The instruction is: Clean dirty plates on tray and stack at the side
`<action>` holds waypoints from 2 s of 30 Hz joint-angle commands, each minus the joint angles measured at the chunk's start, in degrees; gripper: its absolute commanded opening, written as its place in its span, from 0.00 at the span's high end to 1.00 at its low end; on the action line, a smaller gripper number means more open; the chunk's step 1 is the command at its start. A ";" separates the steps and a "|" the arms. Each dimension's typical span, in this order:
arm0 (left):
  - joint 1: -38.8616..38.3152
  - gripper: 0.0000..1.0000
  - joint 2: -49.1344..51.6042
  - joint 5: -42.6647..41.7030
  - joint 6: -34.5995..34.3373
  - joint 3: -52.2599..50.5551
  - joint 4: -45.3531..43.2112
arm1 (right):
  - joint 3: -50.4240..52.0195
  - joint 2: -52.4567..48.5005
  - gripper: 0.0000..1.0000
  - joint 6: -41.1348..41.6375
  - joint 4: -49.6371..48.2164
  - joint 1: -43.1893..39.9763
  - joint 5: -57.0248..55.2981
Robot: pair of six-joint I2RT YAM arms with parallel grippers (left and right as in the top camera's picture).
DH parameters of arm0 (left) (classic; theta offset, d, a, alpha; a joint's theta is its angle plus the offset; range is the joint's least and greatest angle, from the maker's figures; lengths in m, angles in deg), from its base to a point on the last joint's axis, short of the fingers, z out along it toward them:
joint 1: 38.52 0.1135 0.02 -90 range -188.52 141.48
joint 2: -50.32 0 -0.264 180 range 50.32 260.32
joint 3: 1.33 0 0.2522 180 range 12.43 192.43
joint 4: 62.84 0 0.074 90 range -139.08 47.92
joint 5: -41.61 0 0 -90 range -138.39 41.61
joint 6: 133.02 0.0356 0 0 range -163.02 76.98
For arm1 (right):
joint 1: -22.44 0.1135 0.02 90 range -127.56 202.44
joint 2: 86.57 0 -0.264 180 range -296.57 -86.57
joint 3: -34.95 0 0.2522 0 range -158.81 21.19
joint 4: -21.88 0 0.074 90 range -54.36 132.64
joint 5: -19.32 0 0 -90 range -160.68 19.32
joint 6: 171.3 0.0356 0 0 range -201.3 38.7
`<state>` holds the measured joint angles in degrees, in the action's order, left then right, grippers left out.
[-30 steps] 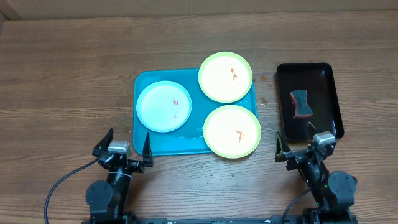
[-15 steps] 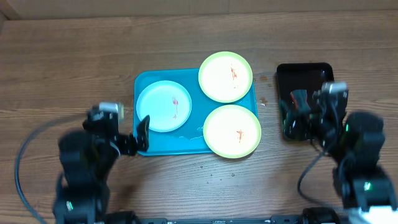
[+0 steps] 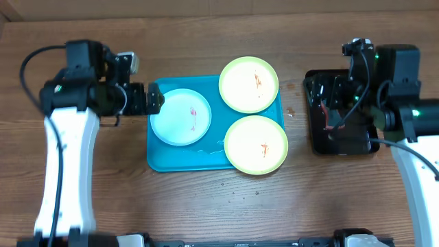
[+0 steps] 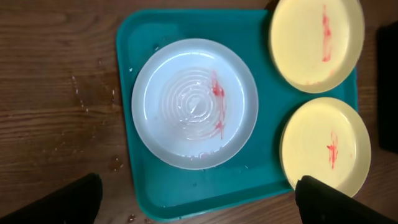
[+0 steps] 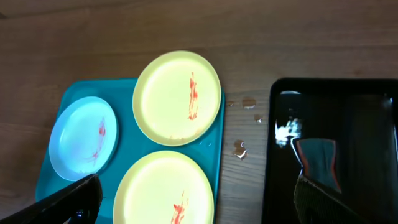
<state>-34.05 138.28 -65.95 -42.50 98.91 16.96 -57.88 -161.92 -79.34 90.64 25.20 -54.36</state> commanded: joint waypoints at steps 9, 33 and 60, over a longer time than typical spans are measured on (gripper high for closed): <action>-0.42 0.17 16.68 -2.67 -5.01 1.22 0.44 | -1.68 -2.54 0.00 0.74 3.34 -1.60 -1.29; -4.09 0.48 27.76 17.53 -10.54 1.01 -4.59 | -1.64 -11.82 0.25 1.07 7.26 -6.38 -4.28; -4.13 0.96 34.56 16.04 -9.53 1.01 -9.25 | -1.64 -11.82 0.36 1.70 7.65 -6.38 -5.18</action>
<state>-38.05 171.33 -50.56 -52.01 99.69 9.38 -57.99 -174.27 -78.25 98.69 19.04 -58.25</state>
